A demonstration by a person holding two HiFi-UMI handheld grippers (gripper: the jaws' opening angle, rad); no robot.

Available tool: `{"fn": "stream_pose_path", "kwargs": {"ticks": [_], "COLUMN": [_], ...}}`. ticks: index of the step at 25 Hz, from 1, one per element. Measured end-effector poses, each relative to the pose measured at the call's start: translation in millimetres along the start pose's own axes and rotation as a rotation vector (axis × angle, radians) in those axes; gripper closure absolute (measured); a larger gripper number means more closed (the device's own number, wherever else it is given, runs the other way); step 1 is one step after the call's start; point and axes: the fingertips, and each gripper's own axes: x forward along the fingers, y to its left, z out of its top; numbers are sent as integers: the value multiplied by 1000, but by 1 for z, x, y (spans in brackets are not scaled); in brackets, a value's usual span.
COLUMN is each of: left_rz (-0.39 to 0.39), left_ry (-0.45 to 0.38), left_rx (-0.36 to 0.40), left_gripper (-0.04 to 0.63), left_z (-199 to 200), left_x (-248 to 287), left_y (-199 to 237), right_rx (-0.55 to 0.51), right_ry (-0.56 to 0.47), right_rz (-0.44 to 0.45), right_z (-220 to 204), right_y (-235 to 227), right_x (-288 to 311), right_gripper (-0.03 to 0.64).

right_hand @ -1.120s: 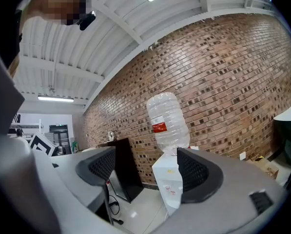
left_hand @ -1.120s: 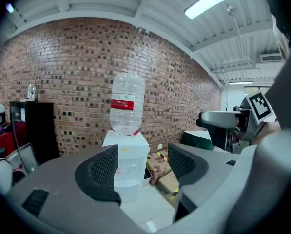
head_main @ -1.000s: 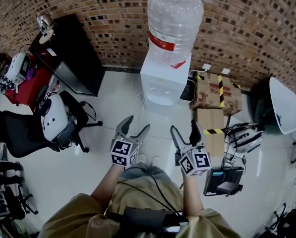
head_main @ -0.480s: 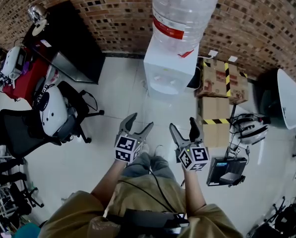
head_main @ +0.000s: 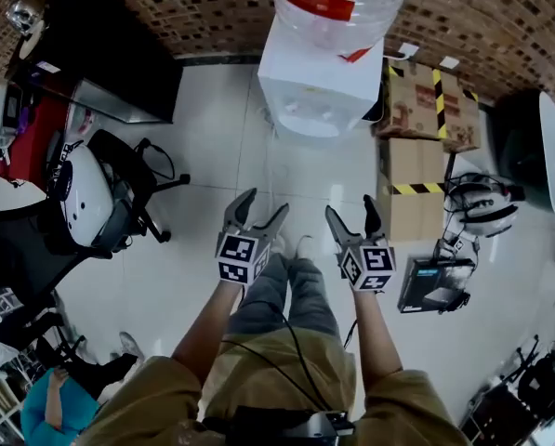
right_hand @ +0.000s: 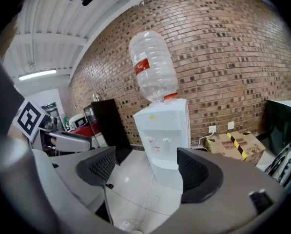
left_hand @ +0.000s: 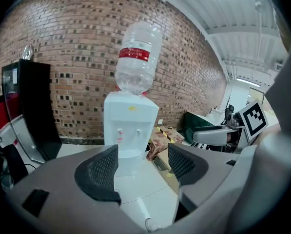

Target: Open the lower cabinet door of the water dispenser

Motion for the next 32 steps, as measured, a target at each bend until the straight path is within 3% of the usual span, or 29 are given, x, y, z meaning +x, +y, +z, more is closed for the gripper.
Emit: {"fn": "stream_pose_path", "kwargs": {"ticks": [12,23,32], "left_rz": [9,-1,26], "left_ry": [58,-75,-158], "left_rx": [-43,9,58], "left_gripper": [287,298,298], "left_z": [-108,-156,-166], "left_x": [85,156,197], "left_y": [35,47,75], "right_rx": [-40,-38,-87], "right_ry": [148,142,170], "right_rz": [-37,-37,1], "right_z": [-138,-241,-282], "right_y": [-50,-102,-151], "right_x": [87,157,227], "right_gripper": [204,221,221]}}
